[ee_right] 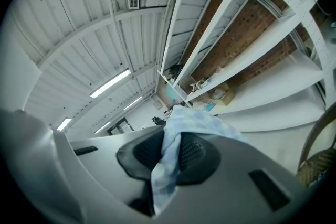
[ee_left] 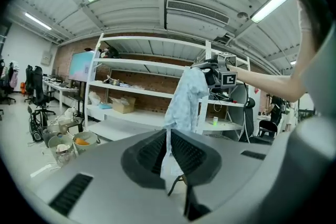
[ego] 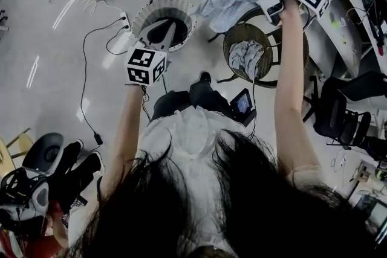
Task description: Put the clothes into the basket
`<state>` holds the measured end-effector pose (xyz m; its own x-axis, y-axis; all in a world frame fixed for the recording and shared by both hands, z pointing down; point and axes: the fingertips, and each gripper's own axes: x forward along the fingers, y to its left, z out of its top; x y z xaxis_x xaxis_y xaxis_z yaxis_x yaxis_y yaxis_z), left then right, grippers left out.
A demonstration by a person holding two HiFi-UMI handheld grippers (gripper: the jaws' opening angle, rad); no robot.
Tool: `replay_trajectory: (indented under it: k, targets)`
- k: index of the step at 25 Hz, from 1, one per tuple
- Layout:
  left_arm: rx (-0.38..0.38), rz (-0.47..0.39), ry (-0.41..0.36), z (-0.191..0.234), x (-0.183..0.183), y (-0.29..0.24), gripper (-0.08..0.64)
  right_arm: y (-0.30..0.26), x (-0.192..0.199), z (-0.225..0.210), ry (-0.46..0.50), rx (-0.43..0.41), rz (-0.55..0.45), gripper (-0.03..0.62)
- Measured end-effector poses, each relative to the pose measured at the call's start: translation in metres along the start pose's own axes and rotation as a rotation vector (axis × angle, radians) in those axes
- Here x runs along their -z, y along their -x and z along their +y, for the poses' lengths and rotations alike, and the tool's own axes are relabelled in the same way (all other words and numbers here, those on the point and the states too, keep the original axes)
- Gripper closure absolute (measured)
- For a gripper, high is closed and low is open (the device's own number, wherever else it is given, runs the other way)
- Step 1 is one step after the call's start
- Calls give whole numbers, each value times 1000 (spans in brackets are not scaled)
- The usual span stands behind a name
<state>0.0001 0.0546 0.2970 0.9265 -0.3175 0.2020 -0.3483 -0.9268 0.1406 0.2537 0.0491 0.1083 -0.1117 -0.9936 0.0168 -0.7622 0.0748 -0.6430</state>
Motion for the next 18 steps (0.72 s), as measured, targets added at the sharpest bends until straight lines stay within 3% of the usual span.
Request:
replay_trajectory:
  k: [8, 13, 18]
  targets:
    - [-179, -7, 66, 64, 5, 38, 535, -114, 64, 43, -6, -149, 194, 534]
    - [-282, 6, 116, 110, 24, 68, 535, -178, 136, 57, -12, -181, 345, 534]
    - [-369, 46, 169, 143, 38, 55, 535, -215, 199, 24, -61, -182, 491, 534]
